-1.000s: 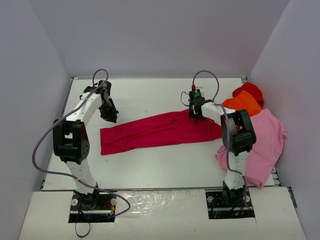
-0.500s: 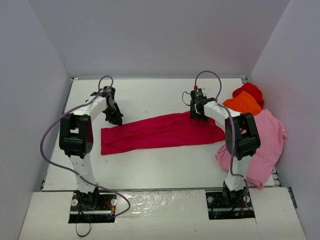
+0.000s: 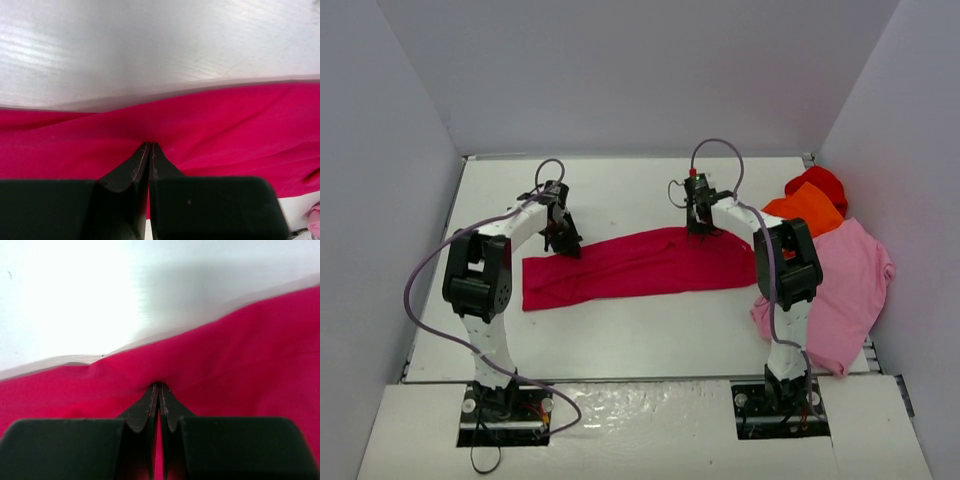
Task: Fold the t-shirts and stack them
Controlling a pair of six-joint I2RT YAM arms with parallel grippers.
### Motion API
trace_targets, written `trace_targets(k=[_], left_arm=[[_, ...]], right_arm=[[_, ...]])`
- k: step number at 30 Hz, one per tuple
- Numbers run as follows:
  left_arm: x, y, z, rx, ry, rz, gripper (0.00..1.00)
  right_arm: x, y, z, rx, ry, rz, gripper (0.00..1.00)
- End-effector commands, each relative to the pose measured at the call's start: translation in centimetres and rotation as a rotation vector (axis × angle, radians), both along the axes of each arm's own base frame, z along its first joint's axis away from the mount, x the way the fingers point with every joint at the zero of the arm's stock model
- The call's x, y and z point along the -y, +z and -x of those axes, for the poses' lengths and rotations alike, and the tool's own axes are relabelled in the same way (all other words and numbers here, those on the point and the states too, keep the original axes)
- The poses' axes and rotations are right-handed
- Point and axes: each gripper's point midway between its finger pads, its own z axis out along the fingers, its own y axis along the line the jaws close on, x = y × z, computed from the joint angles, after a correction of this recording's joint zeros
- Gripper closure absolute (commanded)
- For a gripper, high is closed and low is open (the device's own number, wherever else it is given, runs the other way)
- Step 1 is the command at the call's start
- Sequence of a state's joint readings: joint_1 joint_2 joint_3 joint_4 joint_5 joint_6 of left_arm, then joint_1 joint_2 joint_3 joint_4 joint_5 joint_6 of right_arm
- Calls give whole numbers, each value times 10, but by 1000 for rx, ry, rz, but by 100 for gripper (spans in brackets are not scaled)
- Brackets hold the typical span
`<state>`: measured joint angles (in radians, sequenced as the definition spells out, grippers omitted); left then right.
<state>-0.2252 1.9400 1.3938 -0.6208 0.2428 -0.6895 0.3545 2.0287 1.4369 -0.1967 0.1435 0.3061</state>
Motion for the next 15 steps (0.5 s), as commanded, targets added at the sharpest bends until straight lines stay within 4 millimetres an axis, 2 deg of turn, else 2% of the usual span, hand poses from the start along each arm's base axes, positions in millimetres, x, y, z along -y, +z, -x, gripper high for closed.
trace_targets(k=[1,5,8,15], left_arm=[[4,29,-24,93,10,14,100],[0,17,-16,65,12,-5,100],[-3,4,-9,39,13,-23,100],[-11,-16,4,-7,25,-59,100]], right_arm=[[-11,-7,-6,-12,30,-6,100],[-5,-31,-1,-60,37,24,100],[4,-40,5,-81,26,50,100],[23,-46,13,-100,7,86,100]])
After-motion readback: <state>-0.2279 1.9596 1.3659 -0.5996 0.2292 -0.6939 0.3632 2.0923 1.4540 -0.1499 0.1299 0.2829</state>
